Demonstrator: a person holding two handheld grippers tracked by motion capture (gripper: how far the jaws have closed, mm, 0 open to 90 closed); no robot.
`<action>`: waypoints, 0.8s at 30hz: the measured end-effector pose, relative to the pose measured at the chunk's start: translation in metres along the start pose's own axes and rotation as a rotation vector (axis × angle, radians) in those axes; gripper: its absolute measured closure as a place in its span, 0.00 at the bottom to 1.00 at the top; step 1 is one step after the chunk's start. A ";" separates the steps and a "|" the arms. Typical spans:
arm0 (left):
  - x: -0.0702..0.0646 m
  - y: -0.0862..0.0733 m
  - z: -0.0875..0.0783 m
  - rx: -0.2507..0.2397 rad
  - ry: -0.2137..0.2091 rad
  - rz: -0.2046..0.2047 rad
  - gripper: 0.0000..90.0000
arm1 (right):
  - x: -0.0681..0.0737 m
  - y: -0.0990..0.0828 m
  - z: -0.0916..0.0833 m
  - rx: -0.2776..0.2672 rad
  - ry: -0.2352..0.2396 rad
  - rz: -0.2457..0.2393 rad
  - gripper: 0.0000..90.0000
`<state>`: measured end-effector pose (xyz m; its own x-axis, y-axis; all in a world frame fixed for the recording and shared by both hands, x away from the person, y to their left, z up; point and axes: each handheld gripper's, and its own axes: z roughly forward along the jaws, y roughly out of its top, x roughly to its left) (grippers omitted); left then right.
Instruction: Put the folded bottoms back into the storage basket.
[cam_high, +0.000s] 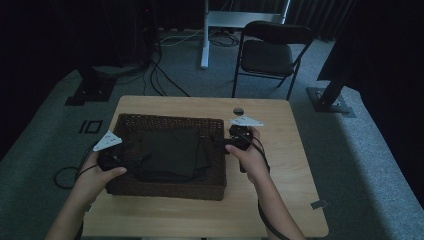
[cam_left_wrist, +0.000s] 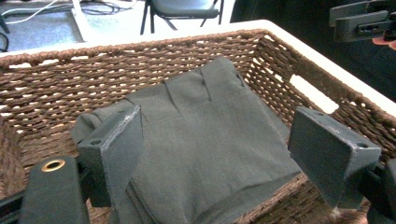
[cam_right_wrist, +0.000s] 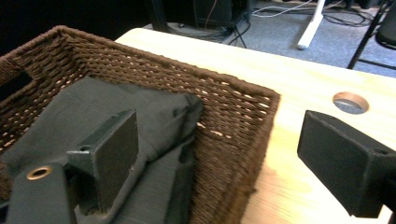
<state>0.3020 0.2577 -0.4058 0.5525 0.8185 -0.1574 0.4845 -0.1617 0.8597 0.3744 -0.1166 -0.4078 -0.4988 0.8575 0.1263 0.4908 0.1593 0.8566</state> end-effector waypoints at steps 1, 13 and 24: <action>-0.001 -0.002 -0.001 -0.004 0.005 0.006 0.21 | -0.002 -0.002 -0.002 -0.001 -0.005 0.002 0.13; -0.020 -0.020 -0.017 -0.050 -0.004 0.026 0.21 | -0.035 -0.022 -0.022 -0.018 -0.043 0.046 0.13; -0.031 -0.042 -0.032 -0.065 0.006 0.059 0.21 | -0.059 -0.050 -0.034 0.003 -0.075 0.069 0.13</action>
<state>0.2428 0.2567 -0.4213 0.5749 0.8117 -0.1027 0.4060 -0.1741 0.8971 0.3553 -0.1919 -0.4414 -0.4089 0.9007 0.1467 0.5242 0.1002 0.8457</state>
